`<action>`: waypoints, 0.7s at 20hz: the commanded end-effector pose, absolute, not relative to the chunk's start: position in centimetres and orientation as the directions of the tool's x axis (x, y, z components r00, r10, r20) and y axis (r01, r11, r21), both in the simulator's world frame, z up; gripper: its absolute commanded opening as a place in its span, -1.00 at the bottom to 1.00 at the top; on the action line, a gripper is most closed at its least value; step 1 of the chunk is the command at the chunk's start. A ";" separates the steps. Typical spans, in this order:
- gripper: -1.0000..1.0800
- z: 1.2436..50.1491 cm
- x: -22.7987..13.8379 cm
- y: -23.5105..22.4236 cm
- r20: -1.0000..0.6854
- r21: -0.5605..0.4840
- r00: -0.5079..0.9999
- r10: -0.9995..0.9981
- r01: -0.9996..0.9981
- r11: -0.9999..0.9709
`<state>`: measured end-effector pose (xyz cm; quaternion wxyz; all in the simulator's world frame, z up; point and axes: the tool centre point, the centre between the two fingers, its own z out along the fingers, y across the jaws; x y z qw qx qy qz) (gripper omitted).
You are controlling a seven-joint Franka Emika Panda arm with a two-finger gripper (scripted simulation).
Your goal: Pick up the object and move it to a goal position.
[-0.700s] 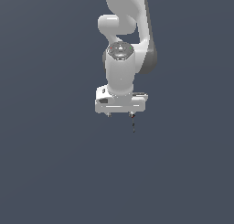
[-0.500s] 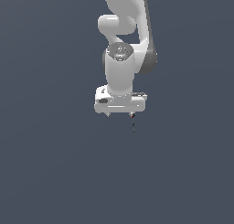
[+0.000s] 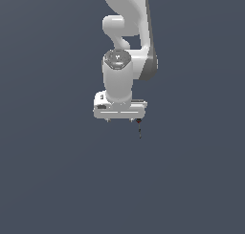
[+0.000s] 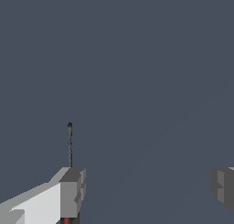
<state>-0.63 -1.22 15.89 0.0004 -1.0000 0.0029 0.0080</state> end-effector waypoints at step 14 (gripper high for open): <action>0.92 11.3 -4.1 4.0 -0.009 0.002 1.000 0.011 0.011 -1.000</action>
